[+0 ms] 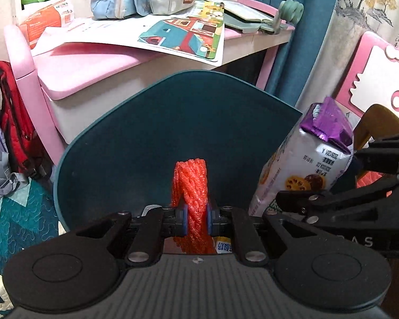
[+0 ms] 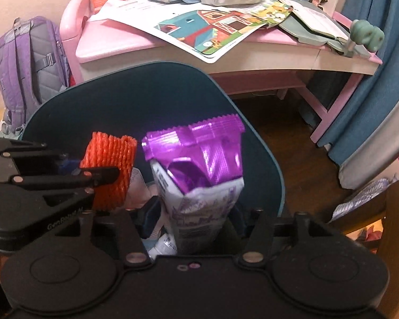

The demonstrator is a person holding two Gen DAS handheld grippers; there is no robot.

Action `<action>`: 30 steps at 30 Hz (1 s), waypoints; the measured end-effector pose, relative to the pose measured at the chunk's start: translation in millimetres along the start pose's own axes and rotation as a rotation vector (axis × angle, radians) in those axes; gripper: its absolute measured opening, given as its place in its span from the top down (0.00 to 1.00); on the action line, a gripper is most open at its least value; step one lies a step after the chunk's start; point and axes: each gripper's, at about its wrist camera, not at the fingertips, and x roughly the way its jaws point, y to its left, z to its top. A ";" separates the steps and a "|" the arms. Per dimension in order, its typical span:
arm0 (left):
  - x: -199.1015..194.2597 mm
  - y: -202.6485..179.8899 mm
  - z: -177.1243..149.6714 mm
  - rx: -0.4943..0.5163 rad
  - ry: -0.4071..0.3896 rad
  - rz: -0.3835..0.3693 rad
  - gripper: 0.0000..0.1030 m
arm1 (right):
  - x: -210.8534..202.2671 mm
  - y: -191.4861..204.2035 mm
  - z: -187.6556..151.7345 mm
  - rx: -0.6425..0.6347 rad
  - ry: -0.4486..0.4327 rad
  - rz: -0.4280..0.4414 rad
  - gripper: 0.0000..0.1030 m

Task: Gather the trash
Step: 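Open both tools to drop net and wrapper into the bin, then move both tools back down toward the remaining trash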

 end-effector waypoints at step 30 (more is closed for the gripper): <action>-149.1 56.7 -38.9 -0.112 -0.245 0.024 0.24 | -106.6 76.1 -16.1 -0.098 -0.208 0.146 0.25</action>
